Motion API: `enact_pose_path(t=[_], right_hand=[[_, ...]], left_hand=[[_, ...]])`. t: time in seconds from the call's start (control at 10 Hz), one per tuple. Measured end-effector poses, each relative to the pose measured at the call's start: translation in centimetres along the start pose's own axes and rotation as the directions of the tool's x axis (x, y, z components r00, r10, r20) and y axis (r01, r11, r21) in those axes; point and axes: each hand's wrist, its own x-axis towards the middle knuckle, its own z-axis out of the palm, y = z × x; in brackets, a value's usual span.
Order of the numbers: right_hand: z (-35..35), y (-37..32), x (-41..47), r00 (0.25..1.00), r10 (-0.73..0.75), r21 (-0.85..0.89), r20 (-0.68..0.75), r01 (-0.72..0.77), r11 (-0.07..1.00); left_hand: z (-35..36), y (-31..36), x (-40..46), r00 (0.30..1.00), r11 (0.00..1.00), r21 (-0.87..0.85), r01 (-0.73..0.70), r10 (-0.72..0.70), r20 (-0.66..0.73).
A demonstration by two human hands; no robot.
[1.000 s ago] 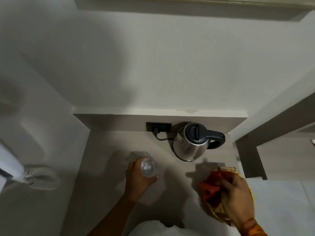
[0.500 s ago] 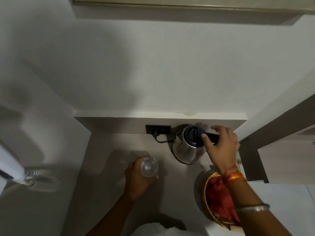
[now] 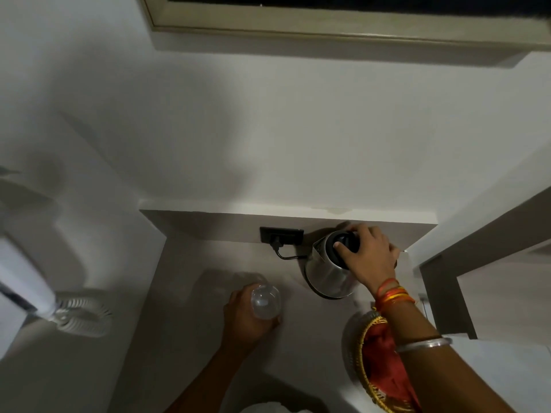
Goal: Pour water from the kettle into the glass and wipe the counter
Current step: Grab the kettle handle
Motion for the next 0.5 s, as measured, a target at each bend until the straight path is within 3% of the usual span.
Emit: enact_pose_path(t=[0.2, 0.5], right_hand=[[0.7, 0.4, -0.7, 1.000, -0.010, -0.028, 0.007, 0.010, 1.000], [0.2, -0.1, -1.2, 1.000, -0.021, -0.061, 0.009, 0.022, 0.998]], left_hand=[[1.2, -0.8, -0.8, 0.997, 0.998, -0.014, 0.060, -0.060, 0.044], [1.3, -0.4, -0.5, 0.994, 0.999, -0.027, 0.038, -0.035, 0.104]])
